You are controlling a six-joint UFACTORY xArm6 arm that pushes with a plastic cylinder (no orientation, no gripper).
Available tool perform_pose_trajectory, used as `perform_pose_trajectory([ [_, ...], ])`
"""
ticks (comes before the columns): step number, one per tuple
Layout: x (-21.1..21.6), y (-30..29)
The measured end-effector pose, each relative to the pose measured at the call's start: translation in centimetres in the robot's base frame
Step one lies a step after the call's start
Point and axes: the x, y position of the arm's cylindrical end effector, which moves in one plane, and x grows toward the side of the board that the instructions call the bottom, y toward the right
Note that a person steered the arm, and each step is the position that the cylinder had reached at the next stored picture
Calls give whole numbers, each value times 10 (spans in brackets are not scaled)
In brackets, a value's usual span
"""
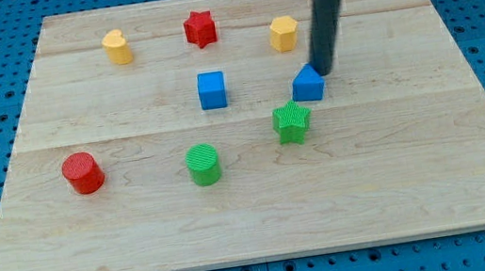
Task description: Separate the blue triangle and the green star
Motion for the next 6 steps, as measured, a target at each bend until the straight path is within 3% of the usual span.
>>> perform_pose_trajectory([
  [2,52,27],
  [3,99,35],
  [4,102,-14],
  [5,60,-38],
  [6,27,-9],
])
